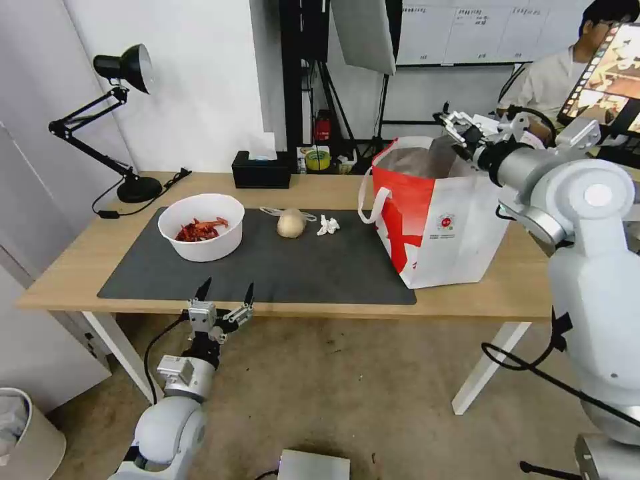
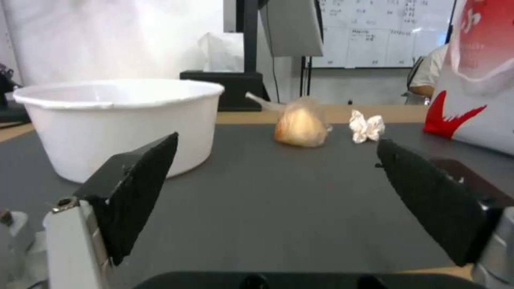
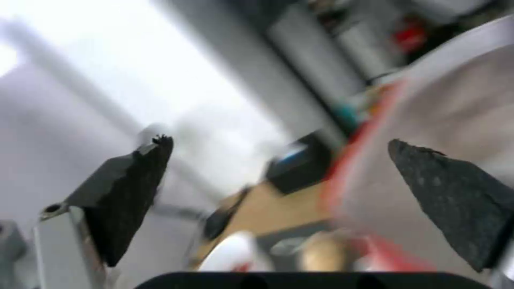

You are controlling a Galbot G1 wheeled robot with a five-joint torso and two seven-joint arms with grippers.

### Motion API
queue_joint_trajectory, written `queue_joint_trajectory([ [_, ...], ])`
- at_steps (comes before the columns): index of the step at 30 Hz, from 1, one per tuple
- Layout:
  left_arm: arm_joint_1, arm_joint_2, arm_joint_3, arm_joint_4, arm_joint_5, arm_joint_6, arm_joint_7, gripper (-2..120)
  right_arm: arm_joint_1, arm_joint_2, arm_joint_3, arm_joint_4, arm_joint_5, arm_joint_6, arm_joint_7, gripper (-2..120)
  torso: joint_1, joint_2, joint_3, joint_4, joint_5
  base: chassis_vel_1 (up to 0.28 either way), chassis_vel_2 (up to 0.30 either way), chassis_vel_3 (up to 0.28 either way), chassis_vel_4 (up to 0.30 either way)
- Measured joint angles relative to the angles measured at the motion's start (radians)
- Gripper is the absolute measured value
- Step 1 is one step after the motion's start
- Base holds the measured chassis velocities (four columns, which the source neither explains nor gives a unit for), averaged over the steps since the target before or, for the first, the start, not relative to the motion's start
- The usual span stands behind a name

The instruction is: Pick up the trash from the table and place it into the takeout bag.

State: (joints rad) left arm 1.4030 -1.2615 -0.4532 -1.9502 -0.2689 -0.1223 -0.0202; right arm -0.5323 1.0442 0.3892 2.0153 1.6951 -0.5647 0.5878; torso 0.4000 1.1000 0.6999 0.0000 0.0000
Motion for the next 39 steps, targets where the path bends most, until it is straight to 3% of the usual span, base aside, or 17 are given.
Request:
queue_joint_trajectory([
  [5,0.005,-0.001,0.0,-0.012,0.001,0.0,0.0,100,-0.05,-0.042,-0.077,0.095,-0.098,-0.016,-0.122,100,0.0,0.0,0.0,0.0002,-0.0003,0.0,0.0,0.0,0.0],
  [8,0.012,-0.006,-0.001,-0.026,0.001,0.0,0.001,100,-0.12,-0.09,-0.122,0.143,-0.3,-0.024,-0.27,100,0.0,0.0,0.0,0.0001,-0.0001,0.0,0.0,0.0,0.0],
  [9,0.012,-0.006,-0.001,-0.026,0.001,0.0,0.001,100,-0.12,-0.09,-0.122,0.143,-0.3,-0.024,-0.27,100,0.0,0.0,0.0,0.0001,-0.0001,0.0,0.0,0.0,0.0],
  [11,0.016,-0.008,-0.002,-0.032,0.001,0.0,0.001,100,-0.19,-0.122,-0.126,0.166,-0.491,-0.019,-0.385,100,0.0,0.0,0.0,0.0001,0.0,0.0,0.0,0.0,0.0],
  [12,0.016,-0.008,-0.002,-0.032,0.001,0.0,0.001,100,-0.19,-0.122,-0.126,0.166,-0.491,-0.019,-0.385,100,0.0,0.0,0.0,0.0001,0.0,0.0,0.0,0.0,0.0],
  [15,0.021,-0.009,-0.005,-0.039,0.001,0.0,0.0,100,-0.294,-0.164,-0.12,0.2,-0.699,0.021,-0.498,100,0.0,0.0,0.0,-0.0002,0.0001,0.0,0.0,0.0,0.0],
  [16,0.021,-0.009,-0.005,-0.039,0.001,0.0,0.0,100,-0.294,-0.164,-0.12,0.2,-0.699,0.021,-0.498,100,0.0,0.0,0.0,-0.0002,0.0001,0.0,0.0,0.0,0.0],
  [18,0.028,-0.012,-0.006,-0.046,0.001,0.001,0.0,100,-0.354,-0.178,-0.104,0.208,-0.821,0.081,-0.544,100,0.0,0.0,0.0,0.0,0.0001,0.0,0.0,0.0,0.0],
  [27,0.039,-0.018,-0.009,-0.054,0.024,0.004,-0.002,100,-0.559,-0.16,-0.014,0.24,-1.175,0.22,-0.532,100,0.0,0.0,0.0,-0.0001,0.0001,0.0,0.0,0.0,0.0],
  [36,0.043,-0.028,-0.011,-0.052,0.05,0.006,-0.005,100,-0.673,-0.09,0.042,0.233,-1.338,0.268,-0.468,100,0.0,0.0,0.0,0.0,0.0,0.0,0.0,0.0,0.0],
  [39,0.054,-0.035,-0.016,-0.053,0.059,0.006,-0.007,100,-0.764,-0.03,0.091,0.247,-1.408,0.311,-0.436,100,0.0,0.0,0.0,0.0,0.0,0.0,0.0,0.0,0.0],
])
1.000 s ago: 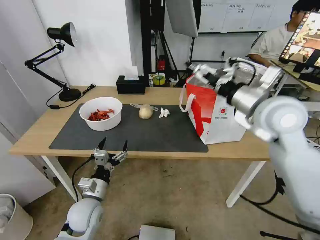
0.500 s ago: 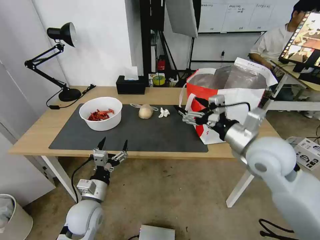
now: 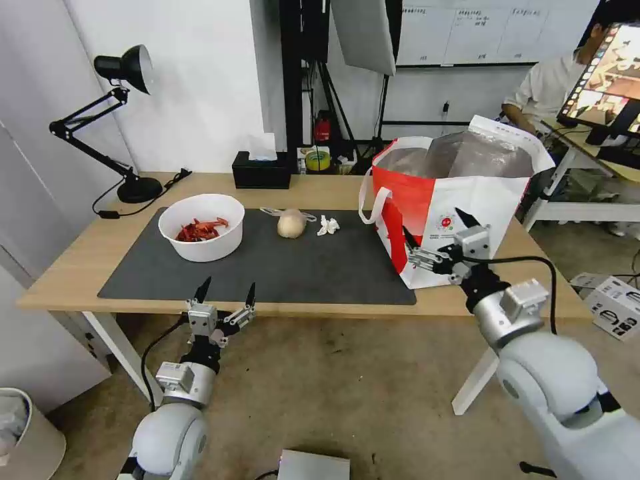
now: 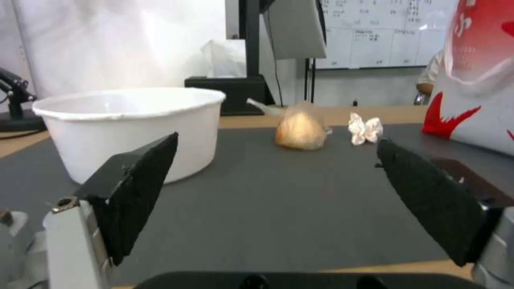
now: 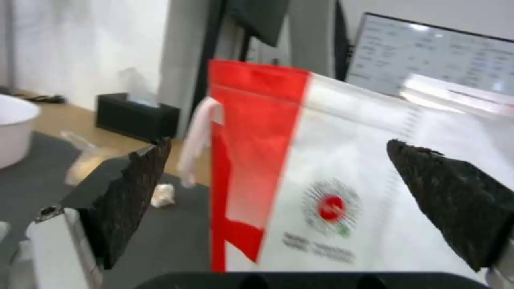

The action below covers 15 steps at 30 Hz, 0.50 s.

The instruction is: Pick up the trash from the table and place it into the takeout bag.

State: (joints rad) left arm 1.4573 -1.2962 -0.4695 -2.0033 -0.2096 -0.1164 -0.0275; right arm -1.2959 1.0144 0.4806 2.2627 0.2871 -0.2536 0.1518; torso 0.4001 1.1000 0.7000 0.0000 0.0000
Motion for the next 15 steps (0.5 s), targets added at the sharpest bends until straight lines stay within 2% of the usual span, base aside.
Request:
queue_joint_trajectory([
  [2,0.002,-0.001,-0.001,-0.001,0.0,0.0,0.0,100,-0.021,0.013,0.009,0.004,-0.01,0.011,0.003,100,0.0,0.0,0.0,0.0,0.0,0.0,0.0,0.0,0.0],
  [5,0.012,-0.006,-0.003,-0.005,0.005,0.0,-0.01,100,-0.12,0.063,0.035,0.002,-0.06,0.116,0.008,100,0.0,0.0,0.0,0.0,-0.0002,0.0,0.0,0.0,0.0],
  [6,0.012,-0.006,-0.003,-0.005,0.005,0.0,-0.01,100,-0.12,0.063,0.035,0.002,-0.06,0.116,0.008,100,0.0,0.0,0.0,0.0,-0.0002,0.0,0.0,0.0,0.0],
  [8,0.019,-0.009,-0.002,-0.009,0.012,0.0,-0.033,100,-0.203,0.104,0.049,-0.002,-0.077,0.217,-0.001,100,0.0,0.0,0.0,-0.0001,0.0001,0.0,0.0,0.0,0.0],
  [10,0.021,-0.009,-0.002,-0.01,0.012,0.0,-0.035,100,-0.225,0.115,0.055,-0.003,-0.081,0.242,-0.01,100,0.0,0.0,0.0,-0.0001,0.0,0.0,0.0,0.0,0.0],
  [15,0.032,-0.01,0.0,-0.01,0.013,-0.018,-0.036,100,-0.318,0.159,0.073,-0.038,-0.141,0.376,-0.025,100,0.0,0.0,0.0,-0.0001,-0.0001,0.0,0.0,0.0,0.0],
])
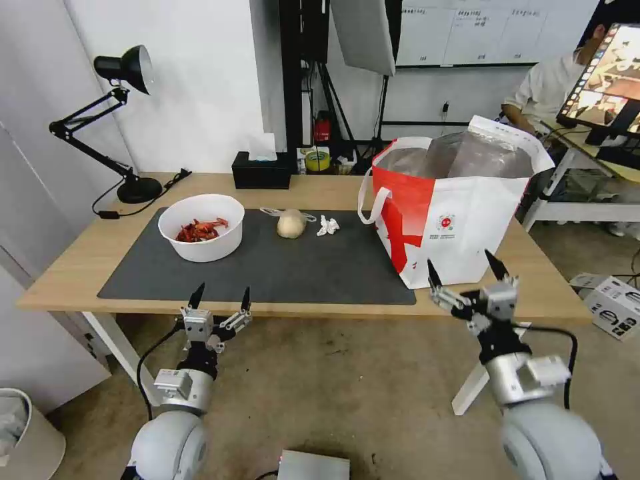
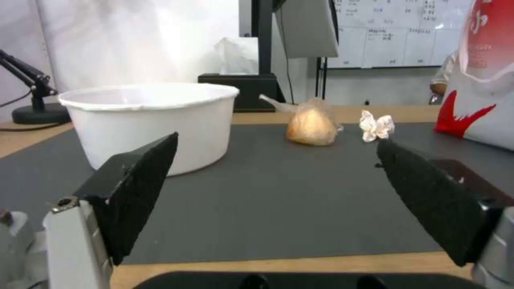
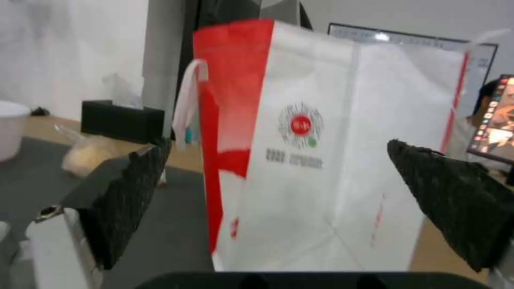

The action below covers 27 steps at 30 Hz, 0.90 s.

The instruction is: Pick up the trash from the table and place it into the takeout bag.

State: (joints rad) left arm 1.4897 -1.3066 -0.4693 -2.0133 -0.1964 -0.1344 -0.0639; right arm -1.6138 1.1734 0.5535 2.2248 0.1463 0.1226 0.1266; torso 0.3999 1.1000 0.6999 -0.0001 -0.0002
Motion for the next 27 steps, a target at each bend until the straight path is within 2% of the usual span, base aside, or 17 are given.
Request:
queue_joint_trajectory([
  [3,0.007,-0.004,0.002,-0.001,0.0,-0.004,0.0,100,-0.045,0.021,-0.001,-0.044,-0.059,0.077,0.0,100,0.0,0.0,0.0,0.0,0.0001,0.0,0.0,0.0,0.0],
  [13,0.011,-0.006,-0.003,-0.007,0.001,-0.005,0.0,100,-0.082,0.05,-0.049,-0.117,-0.089,0.136,0.001,100,0.0,0.0,0.0,0.0001,0.0001,0.0,0.0,0.0,0.0],
  [18,0.014,-0.009,-0.005,-0.007,0.001,-0.006,0.0,100,-0.092,0.066,-0.088,-0.157,-0.095,0.146,0.032,100,0.0,0.0,0.0,0.0001,0.0002,0.0,0.0,0.0,0.0],
  [27,0.015,-0.012,-0.009,-0.003,0.002,-0.011,0.0,100,-0.094,0.067,-0.098,-0.178,-0.101,0.131,0.043,100,0.0,0.0,0.0,0.0001,0.0001,0.0,0.0,0.0,0.0],
])
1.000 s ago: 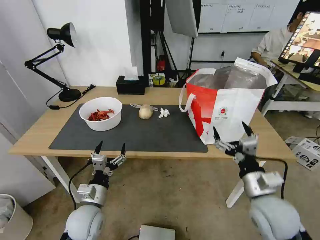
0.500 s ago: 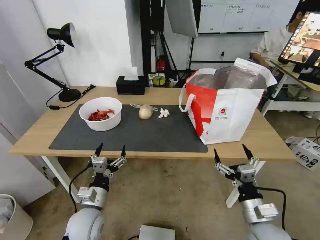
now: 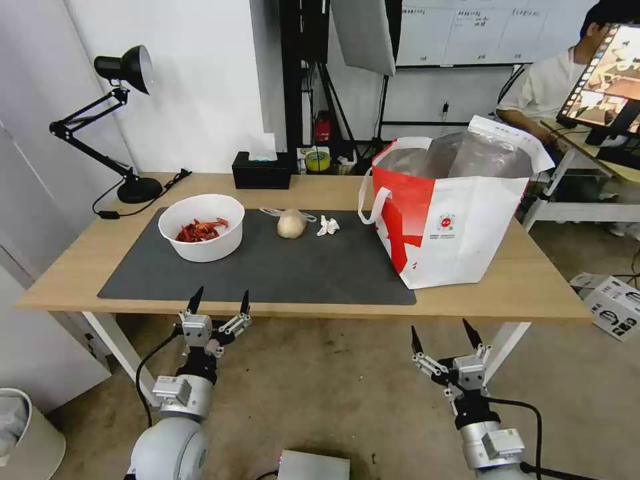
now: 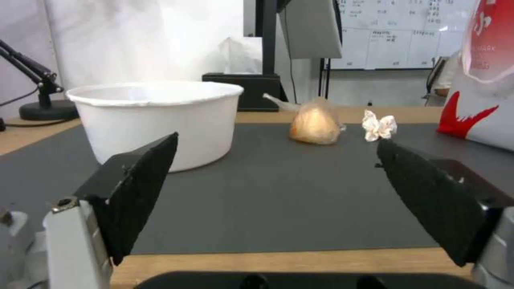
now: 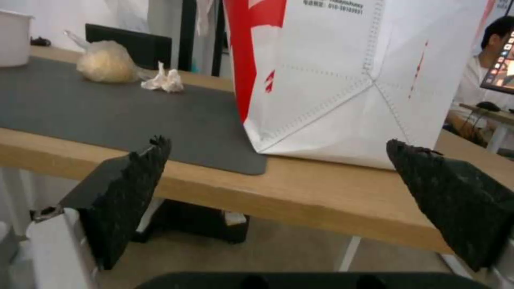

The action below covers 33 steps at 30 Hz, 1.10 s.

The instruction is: Pick up the trash from the table and place it into the takeout bag.

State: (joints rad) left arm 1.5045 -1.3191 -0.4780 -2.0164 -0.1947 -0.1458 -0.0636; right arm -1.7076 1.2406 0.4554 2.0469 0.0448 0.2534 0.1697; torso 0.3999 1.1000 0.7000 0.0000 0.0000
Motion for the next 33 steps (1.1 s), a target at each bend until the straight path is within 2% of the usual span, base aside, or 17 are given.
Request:
queue_joint_trajectory([
  [9,0.002,-0.001,-0.003,0.001,0.0,-0.001,0.0,100,0.054,-0.028,-0.06,0.019,0.061,-0.061,-0.006,100,0.0,0.0,0.0,-0.0001,0.0,0.0,0.0,0.0,0.0],
  [12,0.002,-0.005,0.0,0.001,0.004,-0.001,0.001,100,0.158,-0.049,-0.148,0.036,0.116,-0.155,-0.014,100,0.0,0.0,0.0,0.0,0.0,0.0,0.0,0.0,0.0],
  [13,0.002,-0.005,0.0,0.001,0.004,-0.001,0.001,100,0.158,-0.049,-0.148,0.036,0.116,-0.155,-0.014,100,0.0,0.0,0.0,0.0,0.0,0.0,0.0,0.0,0.0],
  [16,0.003,-0.01,0.003,0.0,0.009,-0.001,0.001,100,0.257,-0.051,-0.205,0.016,0.134,-0.251,0.002,100,0.0,0.0,0.0,0.0003,-0.0001,0.0,0.0,0.0,0.0],
  [17,0.003,-0.01,0.003,0.0,0.009,-0.001,0.001,100,0.257,-0.051,-0.205,0.016,0.134,-0.251,0.002,100,0.0,0.0,0.0,0.0003,-0.0001,0.0,0.0,0.0,0.0],
  [21,0.006,-0.015,0.005,-0.004,0.013,-0.001,0.002,100,0.372,-0.042,-0.274,-0.029,0.167,-0.365,0.045,100,0.0,0.0,0.0,0.0,0.0,0.0,0.0,0.0,0.0],
  [22,0.006,-0.015,0.005,-0.004,0.013,-0.001,0.002,100,0.372,-0.042,-0.274,-0.029,0.167,-0.365,0.045,100,0.0,0.0,0.0,0.0,0.0,0.0,0.0,0.0,0.0],
  [25,0.011,-0.015,0.004,-0.007,0.015,-0.001,0.002,100,0.498,-0.035,-0.339,-0.096,0.204,-0.435,0.088,100,0.0,0.0,0.0,0.0,0.0,0.0,0.0,0.0,0.0],
  [26,0.011,-0.015,0.004,-0.007,0.015,-0.001,0.002,100,0.498,-0.035,-0.339,-0.096,0.204,-0.435,0.088,100,0.0,0.0,0.0,0.0,0.0,0.0,0.0,0.0,0.0],
  [30,0.013,-0.017,0.001,-0.009,0.015,-0.001,0.002,100,0.711,-0.026,-0.446,-0.227,0.282,-0.475,0.149,100,0.0,0.0,0.0,0.0001,0.0,0.0,0.0,0.0,0.0],
  [31,0.013,-0.017,0.001,-0.009,0.015,-0.001,0.002,100,0.711,-0.026,-0.446,-0.227,0.282,-0.475,0.149,100,0.0,0.0,0.0,0.0001,0.0,0.0,0.0,0.0,0.0],
  [33,0.014,-0.017,-0.001,-0.009,0.015,-0.001,0.002,100,0.814,-0.015,-0.493,-0.313,0.32,-0.475,0.178,100,0.0,0.0,0.0,0.0003,-0.0002,0.0,0.0,0.0,0.0],
])
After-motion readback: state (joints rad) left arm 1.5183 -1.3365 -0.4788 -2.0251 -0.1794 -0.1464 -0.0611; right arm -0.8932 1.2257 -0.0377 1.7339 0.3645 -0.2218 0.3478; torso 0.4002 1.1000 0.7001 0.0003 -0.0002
